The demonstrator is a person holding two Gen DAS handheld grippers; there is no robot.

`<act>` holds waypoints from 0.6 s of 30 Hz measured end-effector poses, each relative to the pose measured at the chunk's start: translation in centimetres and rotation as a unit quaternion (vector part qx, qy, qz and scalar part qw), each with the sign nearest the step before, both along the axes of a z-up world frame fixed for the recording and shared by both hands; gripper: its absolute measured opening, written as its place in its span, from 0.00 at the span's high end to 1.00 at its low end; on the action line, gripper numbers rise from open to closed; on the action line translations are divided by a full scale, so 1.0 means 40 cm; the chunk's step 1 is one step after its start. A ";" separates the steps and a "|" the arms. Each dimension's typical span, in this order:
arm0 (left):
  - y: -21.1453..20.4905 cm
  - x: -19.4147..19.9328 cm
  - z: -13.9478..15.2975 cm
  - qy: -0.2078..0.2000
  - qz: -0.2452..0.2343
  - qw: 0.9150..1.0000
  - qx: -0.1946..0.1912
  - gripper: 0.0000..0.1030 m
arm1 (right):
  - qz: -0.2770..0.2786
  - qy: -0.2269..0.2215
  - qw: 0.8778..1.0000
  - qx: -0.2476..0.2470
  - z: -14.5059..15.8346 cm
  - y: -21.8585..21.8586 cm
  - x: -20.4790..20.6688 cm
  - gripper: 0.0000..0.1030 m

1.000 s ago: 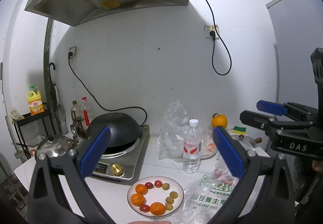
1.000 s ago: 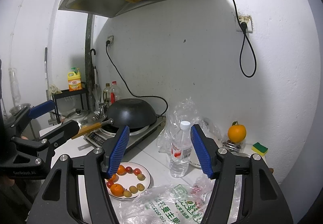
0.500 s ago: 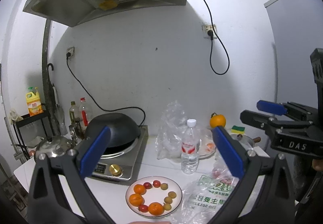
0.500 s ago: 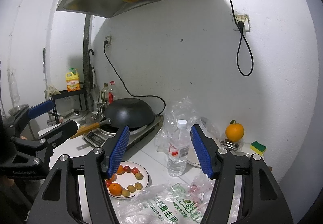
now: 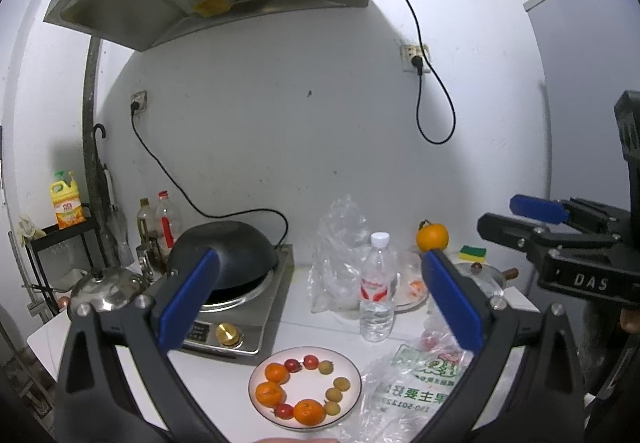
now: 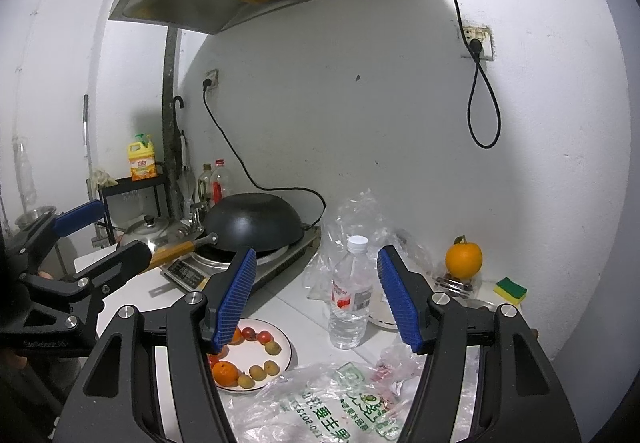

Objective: Organize fruits

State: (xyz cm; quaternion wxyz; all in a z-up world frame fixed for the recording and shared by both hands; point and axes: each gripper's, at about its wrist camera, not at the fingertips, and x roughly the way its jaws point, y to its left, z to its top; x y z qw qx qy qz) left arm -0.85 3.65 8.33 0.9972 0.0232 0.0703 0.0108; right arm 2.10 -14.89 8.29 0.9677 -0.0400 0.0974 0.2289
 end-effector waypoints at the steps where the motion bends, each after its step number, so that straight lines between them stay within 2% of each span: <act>1: 0.002 0.002 -0.001 0.001 0.000 1.000 -0.001 0.01 | 0.001 0.001 1.000 -0.001 -0.001 0.004 0.001 0.36; 18: 0.032 0.029 -0.020 0.015 -0.002 1.000 -0.011 0.01 | -0.002 0.009 1.000 -0.014 -0.002 0.027 0.022 0.36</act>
